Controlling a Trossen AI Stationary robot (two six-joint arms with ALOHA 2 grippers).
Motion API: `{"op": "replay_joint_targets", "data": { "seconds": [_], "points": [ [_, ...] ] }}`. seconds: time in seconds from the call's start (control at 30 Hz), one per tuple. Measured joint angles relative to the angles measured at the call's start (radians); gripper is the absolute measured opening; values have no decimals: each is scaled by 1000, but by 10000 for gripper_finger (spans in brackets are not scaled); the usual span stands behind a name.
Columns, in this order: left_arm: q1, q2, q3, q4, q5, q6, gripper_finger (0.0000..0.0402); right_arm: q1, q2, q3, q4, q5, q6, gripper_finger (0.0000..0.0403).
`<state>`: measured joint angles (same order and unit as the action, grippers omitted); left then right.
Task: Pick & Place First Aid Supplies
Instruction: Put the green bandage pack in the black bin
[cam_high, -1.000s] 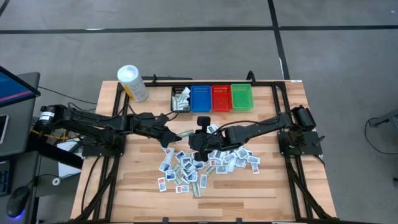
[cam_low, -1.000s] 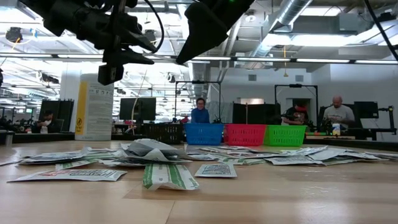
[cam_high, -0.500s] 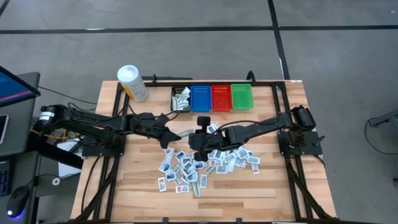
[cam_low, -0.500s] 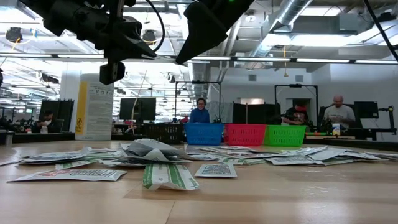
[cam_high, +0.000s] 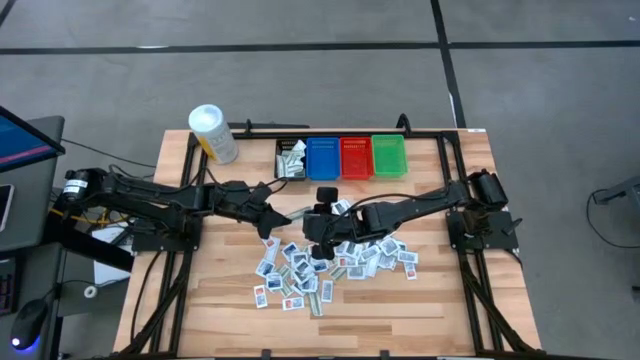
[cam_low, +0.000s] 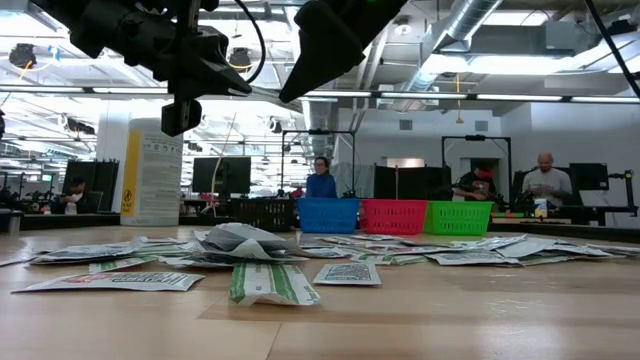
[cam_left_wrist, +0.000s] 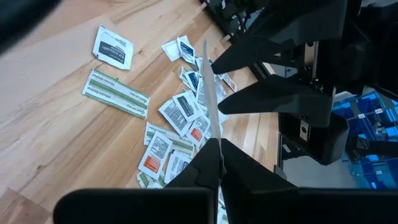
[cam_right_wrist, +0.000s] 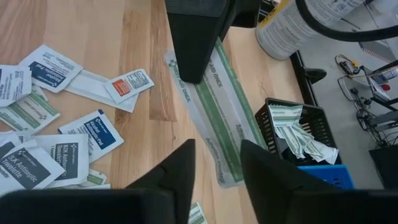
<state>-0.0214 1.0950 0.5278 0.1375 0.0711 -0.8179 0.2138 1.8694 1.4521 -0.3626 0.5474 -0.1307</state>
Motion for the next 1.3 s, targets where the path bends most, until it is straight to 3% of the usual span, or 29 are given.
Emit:
{"op": "replay_joint_targets", "data": {
  "seconds": [0.33,0.63,1.07,1.3],
  "points": [
    [0,0,0,0,-8,2,6,1,0,0,-3,31,35,179],
    [0,0,0,-1,-16,1,6,1,0,0,-32,38,29,178],
    [0,0,0,-2,-18,1,6,9,0,0,-267,206,159,185],
    [0,0,0,-2,-18,2,7,27,0,0,-342,227,229,181]
  ]
}}
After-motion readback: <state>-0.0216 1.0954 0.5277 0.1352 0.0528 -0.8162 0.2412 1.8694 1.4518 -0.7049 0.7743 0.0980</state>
